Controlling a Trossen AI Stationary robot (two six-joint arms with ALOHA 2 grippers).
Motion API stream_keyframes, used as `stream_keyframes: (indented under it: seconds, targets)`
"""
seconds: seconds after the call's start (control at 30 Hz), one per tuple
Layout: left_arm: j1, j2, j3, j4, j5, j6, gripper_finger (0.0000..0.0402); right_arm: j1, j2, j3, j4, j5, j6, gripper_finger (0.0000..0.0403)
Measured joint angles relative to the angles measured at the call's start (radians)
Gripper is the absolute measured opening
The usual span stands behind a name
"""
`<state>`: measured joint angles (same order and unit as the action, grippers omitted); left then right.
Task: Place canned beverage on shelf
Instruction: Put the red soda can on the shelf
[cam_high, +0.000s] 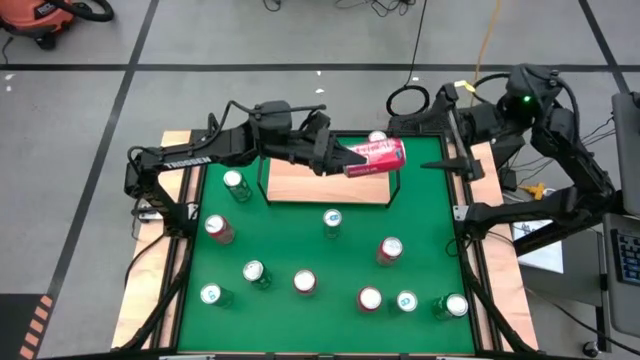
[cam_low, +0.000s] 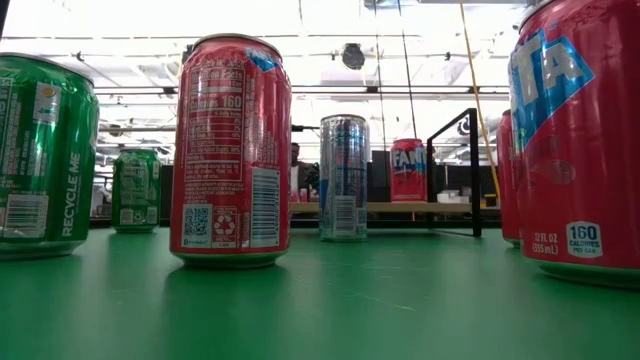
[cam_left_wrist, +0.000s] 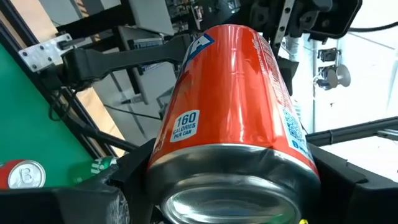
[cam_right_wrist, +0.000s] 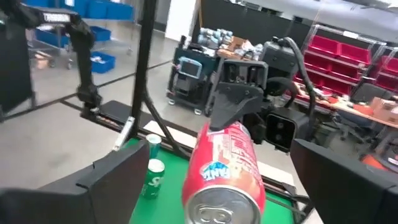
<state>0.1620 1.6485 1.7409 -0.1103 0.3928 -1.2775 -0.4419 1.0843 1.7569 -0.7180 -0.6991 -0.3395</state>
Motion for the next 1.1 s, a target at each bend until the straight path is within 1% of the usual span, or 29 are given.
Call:
stream_keyframes:
  seconds: [0.2, 0.27, 0.37, 0.6, 0.83, 0.93, 1.1]
  targets:
    - [-0.001, 0.0, 0.0, 0.052, -0.001, -0.018, 0.0288, 0.042, 0.037, 0.0, -0.068, 0.029, -0.105, 0.0397]
    - [-0.001, 0.0, 0.001, 0.053, -0.001, -0.024, 0.0288, 0.059, 0.049, 0.0, -0.069, 0.076, -0.141, 0.0397]
    - [-0.001, 0.0, 0.001, 0.049, -0.001, -0.023, 0.0288, 0.074, 0.066, 0.0, -0.067, 0.109, -0.196, 0.0397]
    - [-0.001, 0.0, 0.001, 0.05, -0.001, -0.017, 0.0288, 0.106, 0.109, 0.0, -0.065, 0.178, -0.249, 0.0393]
    - [-0.001, 0.0, 0.001, 0.048, -0.001, 0.0, 0.0288, 0.117, 0.105, 0.0, -0.041, 0.203, -0.26, 0.0391]
    - [-0.001, 0.0, 0.001, 0.048, 0.0, 0.0, 0.0288, 0.118, 0.104, 0.0, -0.042, 0.204, -0.259, 0.0377]
    - [0.0, 0.0, 0.001, 0.045, 0.001, 0.0, 0.0288, 0.118, 0.103, 0.0, -0.053, 0.201, -0.25, 0.032]
